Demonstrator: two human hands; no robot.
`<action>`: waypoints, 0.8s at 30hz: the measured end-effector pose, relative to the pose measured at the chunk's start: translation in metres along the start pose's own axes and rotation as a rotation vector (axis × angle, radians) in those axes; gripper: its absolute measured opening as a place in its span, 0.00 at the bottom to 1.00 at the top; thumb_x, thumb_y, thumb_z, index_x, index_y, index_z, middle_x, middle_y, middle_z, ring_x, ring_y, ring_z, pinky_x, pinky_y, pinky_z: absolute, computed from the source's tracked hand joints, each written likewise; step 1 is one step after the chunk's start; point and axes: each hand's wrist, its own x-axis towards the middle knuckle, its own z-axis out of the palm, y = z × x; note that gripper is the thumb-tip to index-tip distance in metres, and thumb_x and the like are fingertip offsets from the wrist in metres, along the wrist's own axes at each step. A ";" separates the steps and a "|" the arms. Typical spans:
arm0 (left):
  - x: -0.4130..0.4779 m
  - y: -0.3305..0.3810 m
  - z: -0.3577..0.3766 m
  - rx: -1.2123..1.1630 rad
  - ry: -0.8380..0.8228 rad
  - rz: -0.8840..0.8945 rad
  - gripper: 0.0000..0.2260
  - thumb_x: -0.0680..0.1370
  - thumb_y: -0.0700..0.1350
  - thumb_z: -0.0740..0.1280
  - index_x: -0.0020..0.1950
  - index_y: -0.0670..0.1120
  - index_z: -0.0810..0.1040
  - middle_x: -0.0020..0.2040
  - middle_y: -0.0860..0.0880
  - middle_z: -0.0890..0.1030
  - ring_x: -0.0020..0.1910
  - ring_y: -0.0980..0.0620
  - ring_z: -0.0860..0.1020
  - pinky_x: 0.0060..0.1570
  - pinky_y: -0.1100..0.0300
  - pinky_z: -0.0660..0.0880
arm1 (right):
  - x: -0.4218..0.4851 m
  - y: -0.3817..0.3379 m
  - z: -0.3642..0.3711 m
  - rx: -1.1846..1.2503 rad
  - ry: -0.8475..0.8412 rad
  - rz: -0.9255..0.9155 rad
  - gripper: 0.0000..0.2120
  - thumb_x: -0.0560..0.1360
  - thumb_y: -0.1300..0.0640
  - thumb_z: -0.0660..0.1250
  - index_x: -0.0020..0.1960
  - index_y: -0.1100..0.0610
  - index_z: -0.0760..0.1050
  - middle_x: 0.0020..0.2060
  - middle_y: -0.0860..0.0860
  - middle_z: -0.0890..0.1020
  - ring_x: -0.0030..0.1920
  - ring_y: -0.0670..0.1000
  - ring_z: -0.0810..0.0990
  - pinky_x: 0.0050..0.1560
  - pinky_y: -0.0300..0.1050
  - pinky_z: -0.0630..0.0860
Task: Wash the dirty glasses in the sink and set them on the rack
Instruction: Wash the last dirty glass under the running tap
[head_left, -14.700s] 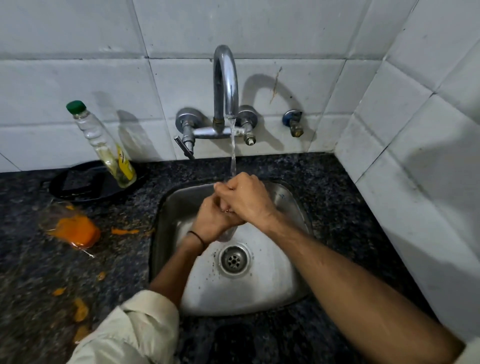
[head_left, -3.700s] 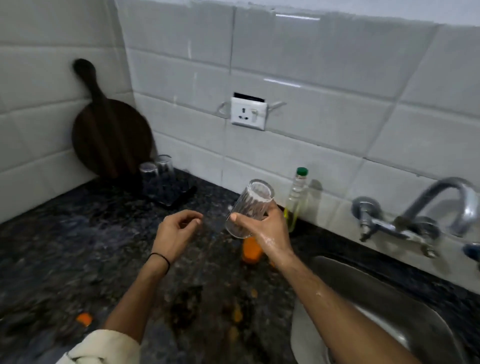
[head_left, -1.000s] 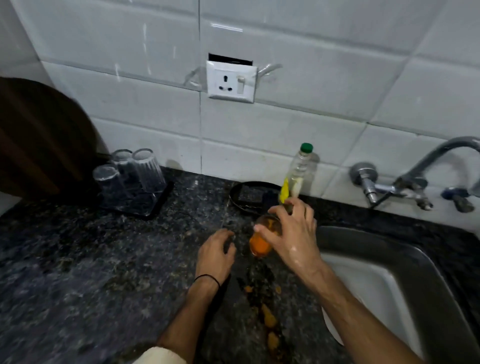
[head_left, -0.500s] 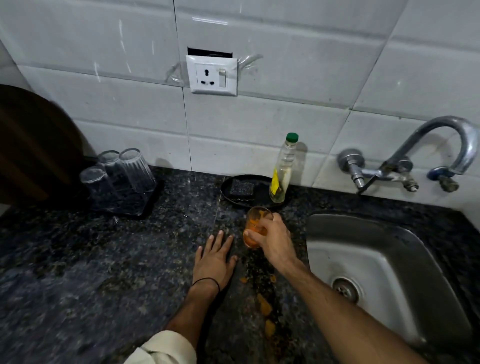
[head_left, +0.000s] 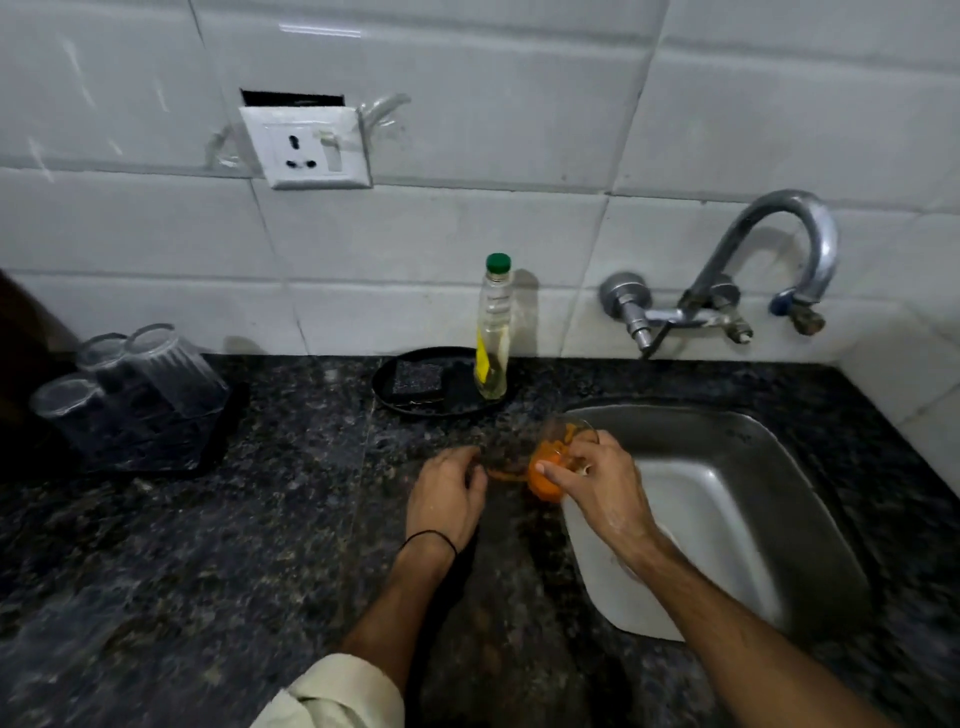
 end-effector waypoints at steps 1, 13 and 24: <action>0.006 0.017 0.004 -0.030 -0.012 0.017 0.12 0.80 0.48 0.63 0.62 0.50 0.78 0.57 0.49 0.81 0.56 0.48 0.79 0.55 0.53 0.76 | 0.002 0.008 -0.010 -0.011 0.009 0.013 0.13 0.70 0.45 0.76 0.35 0.51 0.77 0.44 0.50 0.75 0.42 0.49 0.76 0.43 0.45 0.72; 0.115 0.218 0.074 -0.013 -0.125 0.018 0.24 0.80 0.61 0.60 0.56 0.39 0.74 0.55 0.35 0.80 0.55 0.35 0.77 0.47 0.50 0.71 | 0.035 0.084 -0.110 -0.091 -0.018 0.040 0.13 0.71 0.47 0.75 0.36 0.52 0.75 0.46 0.48 0.75 0.42 0.49 0.76 0.36 0.37 0.65; 0.136 0.250 0.120 -0.154 0.212 -0.186 0.27 0.83 0.57 0.55 0.40 0.37 0.79 0.41 0.36 0.82 0.44 0.35 0.79 0.39 0.51 0.69 | 0.081 0.131 -0.140 -0.103 -0.136 -0.124 0.08 0.73 0.47 0.72 0.44 0.51 0.78 0.55 0.50 0.74 0.51 0.52 0.78 0.49 0.43 0.73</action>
